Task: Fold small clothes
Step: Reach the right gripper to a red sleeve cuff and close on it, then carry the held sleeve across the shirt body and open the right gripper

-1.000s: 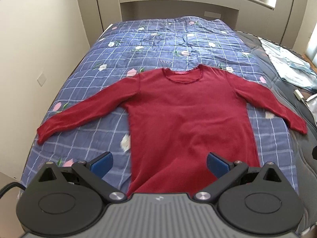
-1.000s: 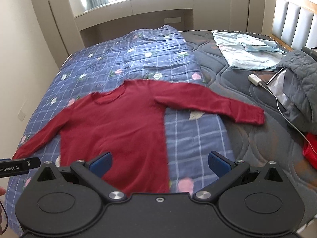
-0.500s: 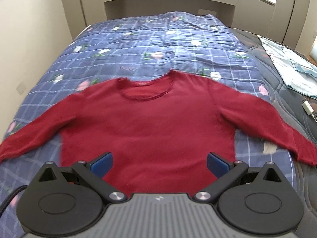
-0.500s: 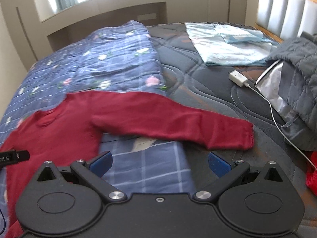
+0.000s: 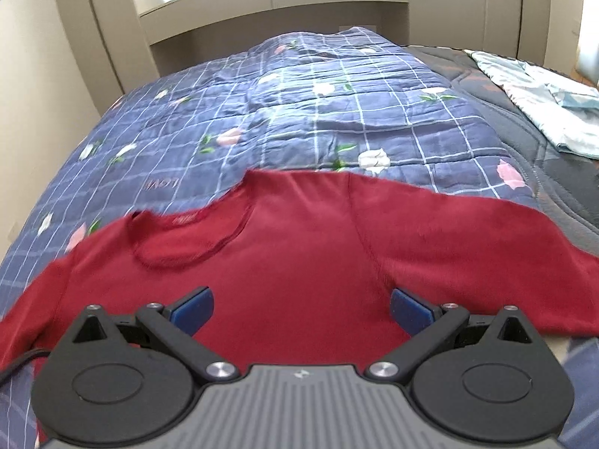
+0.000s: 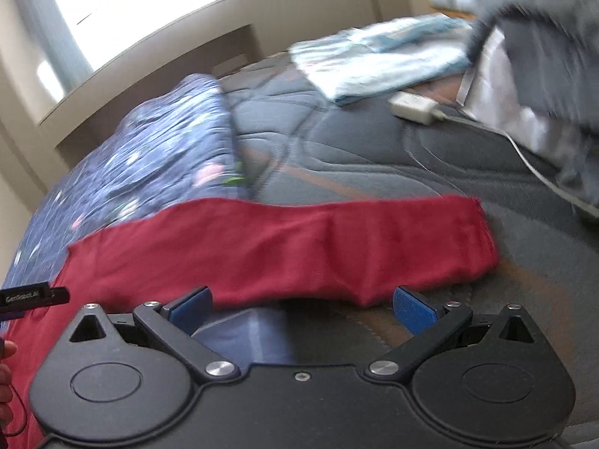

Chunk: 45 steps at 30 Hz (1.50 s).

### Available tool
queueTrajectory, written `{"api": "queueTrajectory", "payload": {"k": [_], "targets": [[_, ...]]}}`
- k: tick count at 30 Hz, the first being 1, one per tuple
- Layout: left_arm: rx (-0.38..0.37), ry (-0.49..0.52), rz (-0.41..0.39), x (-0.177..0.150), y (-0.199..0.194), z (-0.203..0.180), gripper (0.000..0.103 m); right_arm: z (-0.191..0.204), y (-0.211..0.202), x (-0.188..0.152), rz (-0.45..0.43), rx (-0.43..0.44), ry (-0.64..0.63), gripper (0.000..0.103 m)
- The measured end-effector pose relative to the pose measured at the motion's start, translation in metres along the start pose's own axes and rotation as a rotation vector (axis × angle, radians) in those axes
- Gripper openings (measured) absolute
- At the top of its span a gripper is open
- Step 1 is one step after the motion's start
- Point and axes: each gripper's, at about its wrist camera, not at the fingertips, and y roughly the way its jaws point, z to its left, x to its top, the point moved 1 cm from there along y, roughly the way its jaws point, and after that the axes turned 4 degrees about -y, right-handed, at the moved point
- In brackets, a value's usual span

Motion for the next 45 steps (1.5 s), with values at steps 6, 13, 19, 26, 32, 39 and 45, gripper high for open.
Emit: {"api": "queueTrajectory", "payload": {"k": [6,13,19,26,32,39,45], "targets": [[0.036,0.01,-0.021,0.017,0.034,-0.013,0.103,-0.037,0.019,-0.001,-0.042,-0.035,0.178,0.103],[0.038,0.008,0.01,0.018,0.06,-0.022,0.103,-0.061,0.032,0.0,-0.093,-0.073,0.332,0.099],[0.063,0.049,0.027,0.014,0.07,-0.03,0.103,-0.074,0.03,0.0,-0.143,-0.141,0.405,0.08],[0.079,0.101,0.03,0.019,0.067,-0.036,0.103,-0.089,0.028,0.0,-0.165,-0.208,0.493,0.05],[0.042,0.122,0.065,0.023,0.056,-0.037,0.103,-0.089,0.023,0.009,-0.175,-0.246,0.493,0.008],[-0.117,0.062,0.103,0.035,0.026,-0.01,0.103,-0.05,0.003,0.047,-0.244,-0.172,0.343,0.006],[-0.125,0.01,0.026,0.062,-0.017,0.037,0.103,0.029,-0.018,0.085,-0.321,-0.008,0.19,0.006]]}}
